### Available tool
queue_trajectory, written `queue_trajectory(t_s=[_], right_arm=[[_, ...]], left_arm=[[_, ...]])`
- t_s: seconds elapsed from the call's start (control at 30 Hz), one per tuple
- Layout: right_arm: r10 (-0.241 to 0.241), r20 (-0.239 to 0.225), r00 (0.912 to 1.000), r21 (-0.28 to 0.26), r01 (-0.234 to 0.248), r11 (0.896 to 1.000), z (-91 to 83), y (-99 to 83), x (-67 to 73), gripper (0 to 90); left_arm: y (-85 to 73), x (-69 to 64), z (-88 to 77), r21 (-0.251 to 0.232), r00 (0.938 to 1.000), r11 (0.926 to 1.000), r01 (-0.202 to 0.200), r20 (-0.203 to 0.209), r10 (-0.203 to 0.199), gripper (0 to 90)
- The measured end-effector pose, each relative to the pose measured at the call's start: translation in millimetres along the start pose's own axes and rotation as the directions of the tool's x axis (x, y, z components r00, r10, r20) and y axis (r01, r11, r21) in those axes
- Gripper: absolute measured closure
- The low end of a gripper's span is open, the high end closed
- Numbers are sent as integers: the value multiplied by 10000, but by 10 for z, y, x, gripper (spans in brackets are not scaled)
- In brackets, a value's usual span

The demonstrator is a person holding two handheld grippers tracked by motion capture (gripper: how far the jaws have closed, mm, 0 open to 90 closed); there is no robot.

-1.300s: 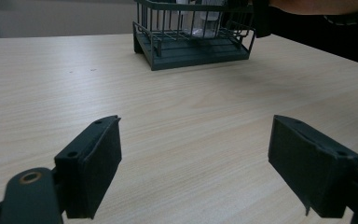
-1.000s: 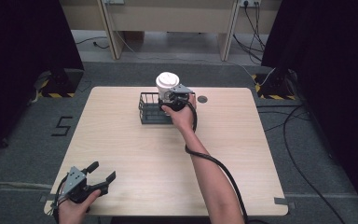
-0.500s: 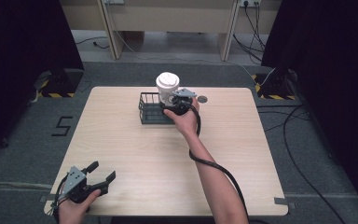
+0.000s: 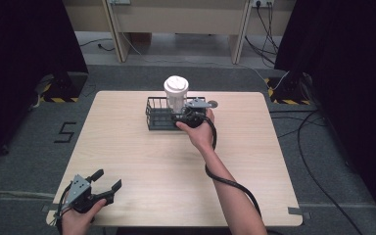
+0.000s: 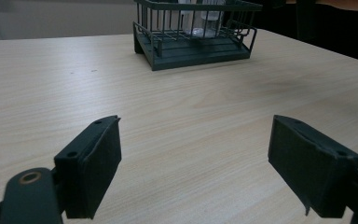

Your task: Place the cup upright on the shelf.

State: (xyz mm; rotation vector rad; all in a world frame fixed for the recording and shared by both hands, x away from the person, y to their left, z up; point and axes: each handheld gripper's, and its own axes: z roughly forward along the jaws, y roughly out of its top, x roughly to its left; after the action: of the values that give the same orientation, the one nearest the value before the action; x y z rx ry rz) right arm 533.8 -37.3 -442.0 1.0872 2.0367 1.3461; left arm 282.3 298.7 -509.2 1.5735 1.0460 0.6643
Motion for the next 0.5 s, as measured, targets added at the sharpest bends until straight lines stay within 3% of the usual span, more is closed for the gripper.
queue_trajectory(t_s=[0.5], right_arm=[[57, -70, 10000, -143, -58, 9999, -252, -94, -51, 158]], left_arm=[[-2, -6, 5, 31, 10000, 10000, -50, -14, 50, 165]])
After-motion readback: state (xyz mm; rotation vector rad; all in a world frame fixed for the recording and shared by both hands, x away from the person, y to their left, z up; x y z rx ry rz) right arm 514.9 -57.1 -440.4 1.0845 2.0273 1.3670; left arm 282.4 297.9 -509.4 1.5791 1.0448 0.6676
